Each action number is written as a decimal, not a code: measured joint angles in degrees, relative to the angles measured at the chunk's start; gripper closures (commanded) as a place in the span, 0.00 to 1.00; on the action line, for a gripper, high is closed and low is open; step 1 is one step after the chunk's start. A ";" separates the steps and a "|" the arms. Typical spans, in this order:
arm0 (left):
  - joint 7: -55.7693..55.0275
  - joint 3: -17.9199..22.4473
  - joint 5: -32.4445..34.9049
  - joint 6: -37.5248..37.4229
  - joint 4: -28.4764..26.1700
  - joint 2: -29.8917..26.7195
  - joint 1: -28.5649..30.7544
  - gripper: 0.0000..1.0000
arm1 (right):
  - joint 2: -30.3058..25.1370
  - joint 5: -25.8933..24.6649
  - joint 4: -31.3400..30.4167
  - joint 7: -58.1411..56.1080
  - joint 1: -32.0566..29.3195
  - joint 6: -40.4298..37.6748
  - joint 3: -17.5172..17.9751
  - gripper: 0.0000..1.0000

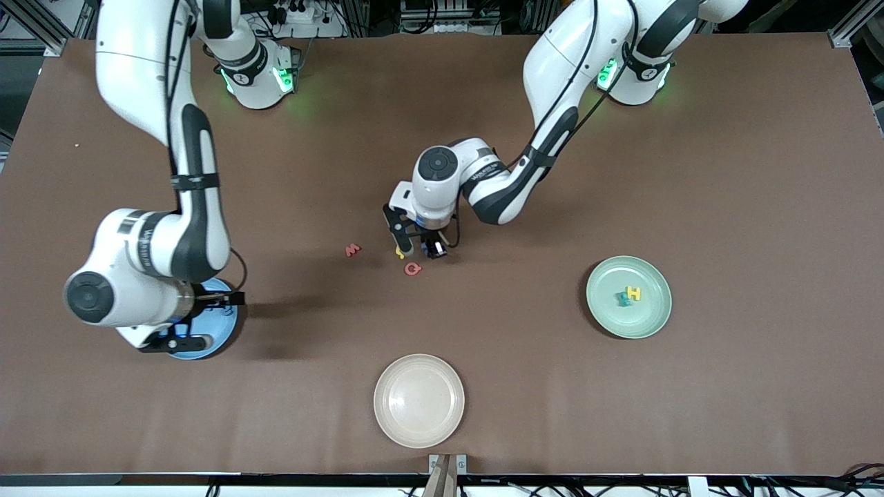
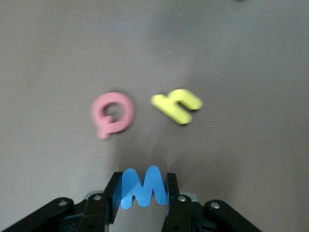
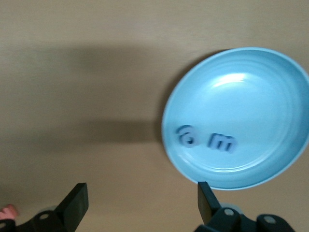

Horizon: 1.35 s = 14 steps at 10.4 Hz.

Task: Sort upper and lower case letters into plates
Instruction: 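Place the blue M on the green plate while the right gripper reaches h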

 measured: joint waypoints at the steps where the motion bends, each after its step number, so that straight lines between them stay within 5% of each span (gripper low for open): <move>1: 0.00 0.58 0.00 -1.55 0.42 -0.95 1.62 1.00 | 0.00 0.35 0.00 1.18 2.01 0.01 0.10 0.00; 4: 0.03 0.89 0.00 -13.55 0.44 -8.83 11.67 1.00 | -0.38 3.88 0.10 5.61 7.40 -0.04 2.40 0.00; 7: 2.95 1.29 0.38 -18.19 -5.90 -15.63 24.62 1.00 | -3.78 2.60 0.96 20.80 8.23 0.69 12.67 0.00; 12: 4.42 1.06 0.30 -14.10 -16.49 -16.48 38.20 0.98 | -7.11 -14.64 -1.91 44.51 7.90 8.32 28.62 0.00; 13: 1.84 1.04 0.12 -12.98 -17.97 -16.64 39.37 0.30 | -6.90 -15.35 -4.61 46.51 7.93 13.08 30.39 0.00; 14: -1.99 0.93 0.11 -12.79 -18.67 -17.11 39.92 0.00 | -6.58 -15.49 -7.46 47.27 7.92 17.55 31.10 0.00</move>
